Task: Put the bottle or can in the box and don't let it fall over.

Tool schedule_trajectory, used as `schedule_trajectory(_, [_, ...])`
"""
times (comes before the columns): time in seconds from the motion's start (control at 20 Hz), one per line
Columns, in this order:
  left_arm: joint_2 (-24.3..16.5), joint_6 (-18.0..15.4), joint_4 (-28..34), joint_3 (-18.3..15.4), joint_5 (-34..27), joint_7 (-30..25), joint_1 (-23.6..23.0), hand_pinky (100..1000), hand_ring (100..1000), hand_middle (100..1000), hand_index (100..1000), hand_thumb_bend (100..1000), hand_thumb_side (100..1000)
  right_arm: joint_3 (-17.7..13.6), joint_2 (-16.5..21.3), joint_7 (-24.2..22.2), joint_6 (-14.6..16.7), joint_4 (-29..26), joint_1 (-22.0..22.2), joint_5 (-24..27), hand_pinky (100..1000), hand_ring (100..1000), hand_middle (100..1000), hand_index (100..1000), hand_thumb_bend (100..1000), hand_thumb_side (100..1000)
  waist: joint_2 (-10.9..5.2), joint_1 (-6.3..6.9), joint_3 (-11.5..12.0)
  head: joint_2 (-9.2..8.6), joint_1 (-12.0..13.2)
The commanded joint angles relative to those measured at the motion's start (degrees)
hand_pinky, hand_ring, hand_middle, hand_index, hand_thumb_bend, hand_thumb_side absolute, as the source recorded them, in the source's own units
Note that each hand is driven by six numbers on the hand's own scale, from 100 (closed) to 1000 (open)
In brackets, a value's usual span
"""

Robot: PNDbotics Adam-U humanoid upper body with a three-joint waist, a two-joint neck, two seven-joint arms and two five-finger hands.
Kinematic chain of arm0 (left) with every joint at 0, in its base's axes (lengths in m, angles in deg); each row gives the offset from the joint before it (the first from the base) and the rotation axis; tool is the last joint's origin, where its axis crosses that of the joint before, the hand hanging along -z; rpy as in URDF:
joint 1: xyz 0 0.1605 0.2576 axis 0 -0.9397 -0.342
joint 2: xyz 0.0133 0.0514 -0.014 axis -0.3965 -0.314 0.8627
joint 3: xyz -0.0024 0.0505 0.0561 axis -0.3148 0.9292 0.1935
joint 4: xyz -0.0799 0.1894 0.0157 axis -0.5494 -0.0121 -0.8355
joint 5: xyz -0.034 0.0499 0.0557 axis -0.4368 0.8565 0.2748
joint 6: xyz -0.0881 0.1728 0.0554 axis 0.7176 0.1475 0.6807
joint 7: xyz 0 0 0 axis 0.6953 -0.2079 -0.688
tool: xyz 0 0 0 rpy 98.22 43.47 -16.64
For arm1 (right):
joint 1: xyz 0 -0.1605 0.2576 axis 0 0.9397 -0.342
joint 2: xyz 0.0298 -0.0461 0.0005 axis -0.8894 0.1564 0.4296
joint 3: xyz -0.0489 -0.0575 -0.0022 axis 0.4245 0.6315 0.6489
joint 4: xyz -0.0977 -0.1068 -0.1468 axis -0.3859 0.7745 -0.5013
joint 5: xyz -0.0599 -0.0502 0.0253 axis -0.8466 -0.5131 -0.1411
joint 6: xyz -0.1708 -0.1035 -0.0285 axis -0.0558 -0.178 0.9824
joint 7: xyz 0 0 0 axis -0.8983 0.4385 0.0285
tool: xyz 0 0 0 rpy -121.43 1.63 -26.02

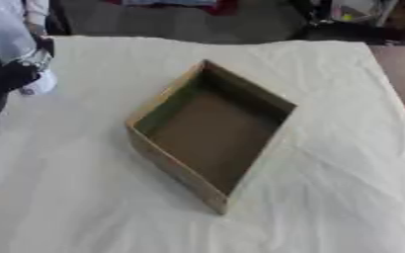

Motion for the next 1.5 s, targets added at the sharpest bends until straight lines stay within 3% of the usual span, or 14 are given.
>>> schedule_trajectory(0.05, [-1.54,0.77,1.93,1.28,-0.71,-0.69,3.78,1000,522,505,226,198,100,-0.59,2.27,0.08,0.08,-1.06,-0.55,0.56,947,995,878,719,100,513,-1.37,0.16,-0.2,0.41,-0.73])
schedule_trajectory(0.4, [3.68,3.33,0.48,6.68,0.43,-3.6,12.67,1000,528,512,230,154,100,-0.93,2.25,0.23,0.31,-1.06,-0.84,1.21,947,995,878,719,100,520,-1.5,0.1,-0.68,-0.28,-2.18])
schedule_trajectory(0.7, [9.18,3.72,-2.87,9.17,4.06,-3.95,16.04,1000,530,515,232,129,100,-1.15,2.04,0.89,0.62,-1.06,-1.08,1.57,947,993,877,719,100,526,-1.36,0.1,-1.11,-0.59,-1.6])
schedule_trajectory(1.15, [16.91,3.93,-7.59,13.81,8.28,-0.47,18.09,1000,537,524,236,100,100,-2.63,2.08,5.31,0.65,-1.06,-1.7,3.19,948,1000,886,727,100,523,-1.12,0.16,-1.55,-0.47,-0.7])
schedule_trajectory(1.5, [19.49,3.68,-10.21,17.6,11.45,-0.47,15.5,1000,545,531,239,100,100,-3.1,2.36,7.94,0.32,-1.06,-1.79,2.79,952,1000,888,729,100,523,-1.02,0.3,-1.62,-0.58,-0.53])
